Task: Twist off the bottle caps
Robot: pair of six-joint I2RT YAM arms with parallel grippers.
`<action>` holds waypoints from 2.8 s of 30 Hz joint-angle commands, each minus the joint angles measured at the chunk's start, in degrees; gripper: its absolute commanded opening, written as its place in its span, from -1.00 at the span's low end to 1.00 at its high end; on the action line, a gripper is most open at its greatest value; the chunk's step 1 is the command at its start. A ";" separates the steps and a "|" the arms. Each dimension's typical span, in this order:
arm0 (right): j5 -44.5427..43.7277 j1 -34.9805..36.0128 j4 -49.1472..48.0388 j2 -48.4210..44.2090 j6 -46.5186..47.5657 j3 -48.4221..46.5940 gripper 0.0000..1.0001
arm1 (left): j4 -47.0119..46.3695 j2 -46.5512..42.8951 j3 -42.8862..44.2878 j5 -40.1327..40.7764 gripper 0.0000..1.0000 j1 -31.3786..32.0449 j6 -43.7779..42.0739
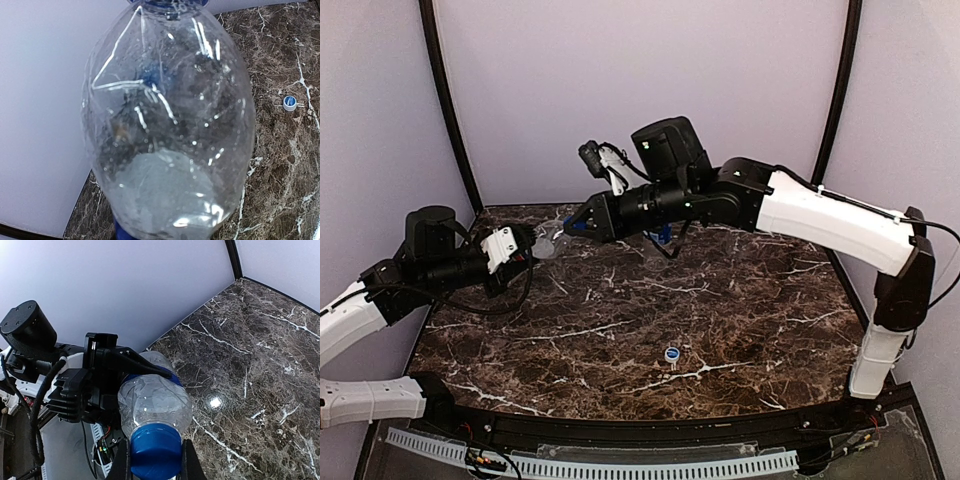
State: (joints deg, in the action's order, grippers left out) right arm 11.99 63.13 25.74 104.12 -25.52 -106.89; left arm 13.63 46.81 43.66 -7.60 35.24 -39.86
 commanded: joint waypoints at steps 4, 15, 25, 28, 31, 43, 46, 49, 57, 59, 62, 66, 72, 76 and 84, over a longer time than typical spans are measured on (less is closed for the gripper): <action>8.53 1.14 -3.83 -3.11 17.86 2.37 -1.00 | 5.11 -0.86 0.42 -9.52 -0.48 -0.09 -1.76; 0.55 16.99 1.94 -10.86 90.17 18.29 -1.00 | 27.83 0.50 5.92 -29.93 -0.58 -0.09 -6.83; -21.48 18.43 -14.41 -11.34 107.23 24.33 -0.34 | 27.59 0.18 5.53 -29.09 -0.60 -0.09 -8.01; -21.64 18.43 -16.00 -12.48 103.46 24.66 0.31 | 27.51 -0.21 5.18 -29.09 -0.59 -0.09 -7.71; -23.04 18.51 -20.26 -14.47 99.91 26.70 0.96 | 26.97 -0.50 5.01 -28.40 -0.59 -0.09 -7.24; -11.71 17.01 -20.38 -20.40 64.19 25.85 0.97 | 13.33 -1.37 1.80 -18.46 -0.59 -0.10 0.00; -4.22 12.94 -21.21 -19.63 45.13 22.14 0.97 | 8.20 -1.70 0.88 -14.65 -0.60 -0.09 1.04; -7.37 9.30 -19.72 -16.15 24.07 16.19 0.97 | 4.80 -1.59 -0.06 -9.95 -0.59 -0.09 1.94; -22.37 7.31 3.18 -5.36 4.10 -1.98 0.70 | 2.17 -1.45 -0.77 -6.72 -0.58 -0.09 2.12; -21.41 7.33 6.19 -3.33 2.87 -4.75 0.67 | 2.27 -1.53 -0.86 -6.57 -0.58 -0.09 2.07; -21.34 6.96 9.11 -1.94 1.78 -5.68 0.64 | 1.86 -1.54 -1.10 -6.41 -0.58 -0.13 1.98; -18.90 5.53 9.68 -1.65 -0.23 -4.25 0.44 | 1.93 -1.45 -1.06 -6.63 -0.58 -0.09 1.98; -14.34 4.77 9.48 0.05 -0.15 -5.30 -0.09 | 2.23 -1.28 -0.94 -6.78 -0.58 -0.11 1.73; -10.96 4.32 9.43 1.04 0.03 -6.11 -0.23 | 2.26 -1.13 -0.80 -7.07 -0.58 -0.09 1.64; -8.94 3.49 9.47 0.85 0.02 -5.24 -0.75 | 2.40 -1.08 -0.71 -6.94 -0.58 -0.09 1.36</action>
State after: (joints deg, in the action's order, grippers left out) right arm 2.90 67.24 34.92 105.12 -25.89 -111.66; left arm 16.58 46.15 43.18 -13.98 35.14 -38.72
